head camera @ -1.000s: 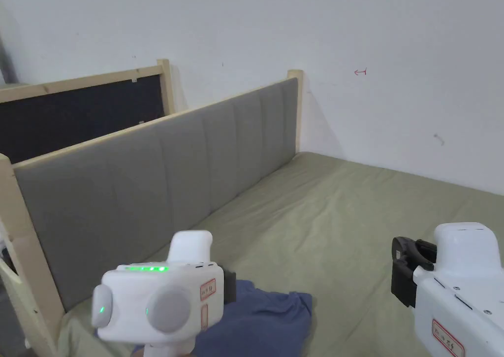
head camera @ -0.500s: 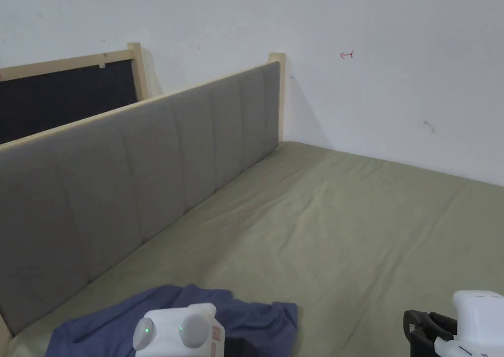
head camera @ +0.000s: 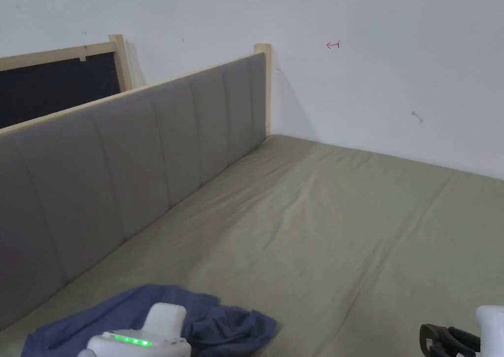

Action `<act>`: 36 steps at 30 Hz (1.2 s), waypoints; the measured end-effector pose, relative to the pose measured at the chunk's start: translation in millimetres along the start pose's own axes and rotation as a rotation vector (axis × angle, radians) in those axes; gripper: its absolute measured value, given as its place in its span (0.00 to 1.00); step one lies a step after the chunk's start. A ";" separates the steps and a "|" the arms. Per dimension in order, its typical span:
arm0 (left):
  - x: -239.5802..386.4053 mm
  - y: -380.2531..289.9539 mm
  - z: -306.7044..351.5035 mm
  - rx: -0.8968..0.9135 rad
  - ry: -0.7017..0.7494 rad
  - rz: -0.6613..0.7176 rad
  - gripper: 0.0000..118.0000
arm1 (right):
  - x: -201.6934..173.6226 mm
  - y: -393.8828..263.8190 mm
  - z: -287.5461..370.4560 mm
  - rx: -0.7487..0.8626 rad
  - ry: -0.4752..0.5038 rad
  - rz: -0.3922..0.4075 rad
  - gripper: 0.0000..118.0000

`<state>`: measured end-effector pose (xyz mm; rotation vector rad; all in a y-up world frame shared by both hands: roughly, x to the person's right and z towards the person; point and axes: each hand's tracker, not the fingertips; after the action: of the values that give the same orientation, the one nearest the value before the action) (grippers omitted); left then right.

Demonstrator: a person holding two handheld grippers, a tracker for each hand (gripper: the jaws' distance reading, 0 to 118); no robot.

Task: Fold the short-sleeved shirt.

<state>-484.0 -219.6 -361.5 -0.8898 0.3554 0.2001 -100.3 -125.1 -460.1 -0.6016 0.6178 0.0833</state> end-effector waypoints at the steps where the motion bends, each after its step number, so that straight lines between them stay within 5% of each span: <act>1: -5.8 1.9 11.6 0.026 0.012 0.000 0.00 | 0.3 0.9 2.0 0.001 0.000 -0.001 0.01; 12: -10.2 72.2 178.9 0.333 -0.014 -0.146 0.00 | 16.8 19.0 51.4 0.113 -0.026 -0.046 0.01; 18: 88.2 124.9 260.7 0.479 -0.197 -0.296 0.00 | 51.6 32.8 122.9 0.243 -0.073 -0.102 0.01; 21: 153.1 140.3 281.7 0.535 -0.335 -0.331 0.00 | 77.0 34.4 166.0 0.298 -0.174 -0.106 0.01; 30: 352.2 137.3 283.9 0.505 -0.732 -0.478 0.00 | 156.1 12.8 270.8 0.349 -0.400 -0.133 0.01; 36: 463.5 99.1 193.2 0.168 -0.801 -0.517 0.00 | 203.9 -23.0 266.1 0.196 -0.557 -0.210 0.01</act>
<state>-45.0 4.6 -499.4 -0.6449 -0.5932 0.0343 210.4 -17.5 -390.8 -0.4222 0.0201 -0.0087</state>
